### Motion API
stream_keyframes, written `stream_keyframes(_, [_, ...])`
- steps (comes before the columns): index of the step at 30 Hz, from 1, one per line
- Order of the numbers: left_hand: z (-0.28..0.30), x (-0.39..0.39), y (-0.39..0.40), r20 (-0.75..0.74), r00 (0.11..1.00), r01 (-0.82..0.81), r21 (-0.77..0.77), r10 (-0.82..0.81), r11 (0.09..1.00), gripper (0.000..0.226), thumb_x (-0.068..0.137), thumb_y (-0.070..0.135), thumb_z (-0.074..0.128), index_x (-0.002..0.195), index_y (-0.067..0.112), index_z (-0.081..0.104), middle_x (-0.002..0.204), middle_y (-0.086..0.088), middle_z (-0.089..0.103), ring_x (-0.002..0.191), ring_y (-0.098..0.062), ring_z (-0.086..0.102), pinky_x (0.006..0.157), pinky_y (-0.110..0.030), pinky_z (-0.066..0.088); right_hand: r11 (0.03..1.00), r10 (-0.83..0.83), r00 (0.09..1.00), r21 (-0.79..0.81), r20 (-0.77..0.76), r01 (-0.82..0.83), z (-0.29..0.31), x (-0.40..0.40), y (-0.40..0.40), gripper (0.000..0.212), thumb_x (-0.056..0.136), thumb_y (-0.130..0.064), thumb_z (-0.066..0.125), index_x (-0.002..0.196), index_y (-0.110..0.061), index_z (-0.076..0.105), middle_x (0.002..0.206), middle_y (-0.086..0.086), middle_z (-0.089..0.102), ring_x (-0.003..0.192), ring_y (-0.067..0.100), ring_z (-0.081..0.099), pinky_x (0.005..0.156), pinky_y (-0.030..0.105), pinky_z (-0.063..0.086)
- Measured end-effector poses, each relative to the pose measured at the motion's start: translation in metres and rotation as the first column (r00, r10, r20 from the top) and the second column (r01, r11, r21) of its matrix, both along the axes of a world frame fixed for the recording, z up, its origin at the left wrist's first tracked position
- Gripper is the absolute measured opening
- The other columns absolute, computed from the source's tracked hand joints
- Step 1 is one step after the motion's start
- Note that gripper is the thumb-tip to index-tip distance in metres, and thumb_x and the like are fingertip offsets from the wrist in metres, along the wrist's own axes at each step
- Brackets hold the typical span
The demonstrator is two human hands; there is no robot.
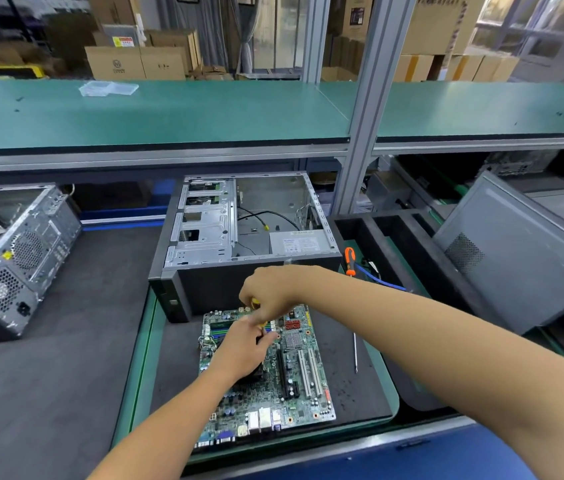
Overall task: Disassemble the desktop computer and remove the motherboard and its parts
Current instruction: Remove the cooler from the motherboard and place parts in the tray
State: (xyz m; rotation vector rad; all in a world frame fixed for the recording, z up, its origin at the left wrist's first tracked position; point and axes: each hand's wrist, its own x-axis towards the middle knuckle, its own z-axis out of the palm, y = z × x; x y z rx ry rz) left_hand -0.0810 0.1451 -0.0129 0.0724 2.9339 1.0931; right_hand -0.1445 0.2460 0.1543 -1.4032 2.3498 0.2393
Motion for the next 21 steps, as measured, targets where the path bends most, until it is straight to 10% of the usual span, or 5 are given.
stream_keyframes(3, [-0.001, -0.002, 0.0, -0.002, 1.0, 0.005, -0.026, -0.005, 1.0, 0.057, 0.096, 0.041, 0.055, 0.051, 0.009, 0.038, 0.061, -0.011, 0.045, 0.065, -0.017, 0.043, 0.068, -0.039, 0.039, 0.973, -0.231, 0.972, 0.001, 0.045, 0.231, 0.0, 0.001, -0.002, 0.058, 0.097, -0.049, 0.043, 0.063, -0.004, 0.058, 0.053, 0.008, 0.059, 0.058, 0.021, 0.06, 0.052, 0.028, 0.037])
stream_keyframes(7, [0.001, -0.001, 0.0, -0.005, 1.0, 0.031, -0.03, -0.031, 0.999, 0.057, 0.097, 0.04, 0.054, 0.048, 0.016, 0.035, 0.054, -0.006, 0.04, 0.061, -0.009, 0.043, 0.066, -0.03, 0.031, 0.965, -0.254, 0.964, 0.08, 0.074, 0.249, -0.006, 0.001, -0.009, 0.043, 0.095, -0.023, 0.048, 0.055, -0.007, 0.055, 0.04, 0.002, 0.056, 0.048, 0.02, 0.061, 0.054, 0.026, 0.047])
stream_keyframes(16, [0.002, -0.001, 0.0, -0.015, 0.998, 0.058, -0.076, -0.06, 0.995, 0.054, 0.098, 0.039, 0.051, 0.052, 0.013, 0.039, 0.062, -0.007, 0.044, 0.077, -0.02, 0.045, 0.077, -0.039, 0.041, 0.926, 0.364, 0.877, 0.228, -0.313, -0.302, -0.013, 0.001, 0.001, 0.034, 0.088, -0.017, 0.064, 0.121, -0.013, 0.056, 0.108, 0.006, 0.063, 0.093, 0.024, 0.062, 0.062, 0.031, 0.042])
stream_keyframes(21, [0.0, 0.001, 0.0, -0.034, 0.999, 0.034, -0.015, -0.034, 0.999, 0.045, 0.096, 0.038, 0.056, 0.061, 0.01, 0.05, 0.063, 0.003, 0.039, 0.069, -0.011, 0.039, 0.066, -0.033, 0.033, 0.999, -0.04, 0.999, 0.034, -0.002, 0.04, -0.005, -0.004, 0.009, 0.036, 0.096, -0.038, 0.051, 0.098, -0.002, 0.059, 0.088, 0.011, 0.063, 0.075, 0.023, 0.055, 0.053, 0.031, 0.034])
